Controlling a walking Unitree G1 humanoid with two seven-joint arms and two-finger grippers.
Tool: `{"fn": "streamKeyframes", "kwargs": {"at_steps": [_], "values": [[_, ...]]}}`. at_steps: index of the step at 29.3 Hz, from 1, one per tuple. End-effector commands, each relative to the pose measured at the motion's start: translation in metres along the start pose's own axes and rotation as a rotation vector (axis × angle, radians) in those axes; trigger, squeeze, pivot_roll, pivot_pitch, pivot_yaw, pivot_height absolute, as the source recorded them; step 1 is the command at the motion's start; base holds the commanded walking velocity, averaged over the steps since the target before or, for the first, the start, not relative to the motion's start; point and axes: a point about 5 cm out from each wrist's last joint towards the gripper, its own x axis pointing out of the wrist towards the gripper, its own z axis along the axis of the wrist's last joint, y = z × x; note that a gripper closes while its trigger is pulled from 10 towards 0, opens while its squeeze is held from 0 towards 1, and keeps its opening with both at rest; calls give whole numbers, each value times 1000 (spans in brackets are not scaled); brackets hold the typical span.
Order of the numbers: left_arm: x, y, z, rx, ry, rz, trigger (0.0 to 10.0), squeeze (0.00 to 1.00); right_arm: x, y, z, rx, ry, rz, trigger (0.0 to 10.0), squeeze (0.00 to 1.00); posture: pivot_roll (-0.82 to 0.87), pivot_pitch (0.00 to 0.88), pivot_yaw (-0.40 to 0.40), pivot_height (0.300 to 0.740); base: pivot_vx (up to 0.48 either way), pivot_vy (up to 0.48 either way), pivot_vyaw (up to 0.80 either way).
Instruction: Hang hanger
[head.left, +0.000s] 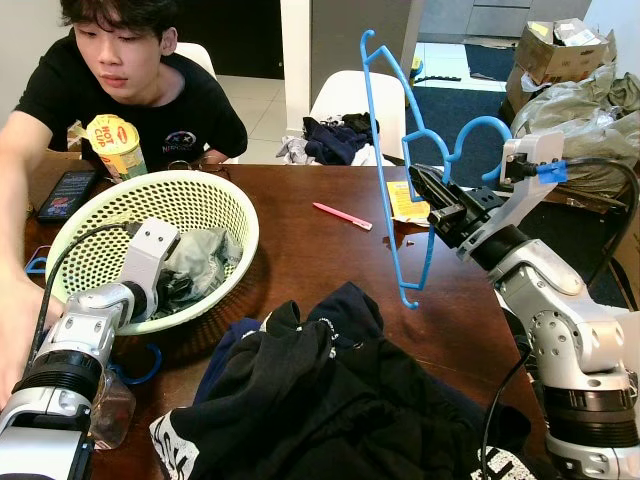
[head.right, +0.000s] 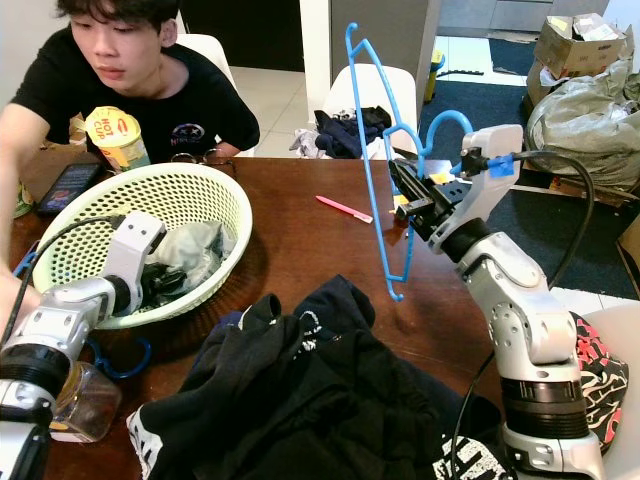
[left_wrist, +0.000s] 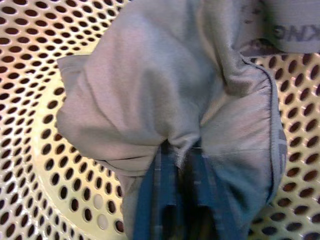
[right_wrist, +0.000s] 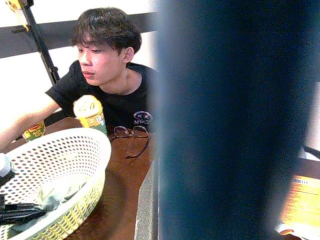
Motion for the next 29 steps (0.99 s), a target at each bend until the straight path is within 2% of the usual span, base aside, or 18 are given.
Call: {"fn": "streamKeyframes", "kwargs": {"at_steps": [1,5,7,10,11,12,13,15,17,19,21,23,24,25,26,27,29], "values": [[1,-3,-3,6,15,-9,0,0,0,2,4,2,-12,9,10000,0,10,143,17,740,0,0,0],[0,1,8,6,-28,4,0,0,1,2,4,1,-16,5,10000,0,12,133,19,740,0,0,0],[-4,-2,33,-8,-140,-46,0,0,2,1,4,0,-23,0,10000,0,11,127,20,740,0,0,0],[-7,-8,44,5,-196,-108,0,0,2,1,5,-1,-26,-2,10000,0,9,122,20,740,0,0,0],[-14,-17,56,24,-263,-200,0,0,3,0,6,-2,-31,-3,10000,0,8,117,21,740,0,0,0],[-33,-33,75,57,-381,-369,0,0,3,-1,8,-1,-40,-6,10000,0,8,114,22,740,0,0,0],[-33,-33,75,57,-381,-369,0,0,3,-1,8,-1,-40,-6,10000,0,8,114,22,740,0,0,0],[-50,-41,87,87,-446,-466,0,0,3,-2,8,1,-46,-8,10000,0,9,108,26,740,0,0,0],[-55,-42,89,100,-458,-489,0,0,3,-3,8,1,-47,-9,10000,0,9,108,26,740,0,0,0],[-66,-38,90,145,-459,-481,0,0,3,-2,7,4,-48,-10,10000,0,17,102,32,740,0,0,0],[-69,-26,83,177,-415,-383,0,0,3,-3,6,7,-51,-12,10000,0,24,102,33,740,0,0,0],[-69,-23,81,182,-403,-358,0,0,3,-3,6,8,-51,-12,10000,0,24,102,33,740,0,0,0],[-70,-16,74,167,-375,-292,0,0,3,-3,6,12,-54,-15,10000,0,34,102,36,740,0,0,0],[-70,-16,74,167,-375,-292,0,0,3,-3,6,12,-54,-15,10000,0,34,102,36,740,0,0,0],[-70,-9,64,123,-344,-208,0,0,3,-3,6,17,-59,-16,10000,0,36,103,37,740,0,0,0],[-70,-9,64,123,-344,-208,0,0,3,-3,6,17,-59,-16,10000,0,36,103,37,740,0,0,0],[-71,-2,42,35,-275,-67,0,0,4,-4,7,25,-66,-18,10000,0,45,107,35,740,0,0,0]]}}
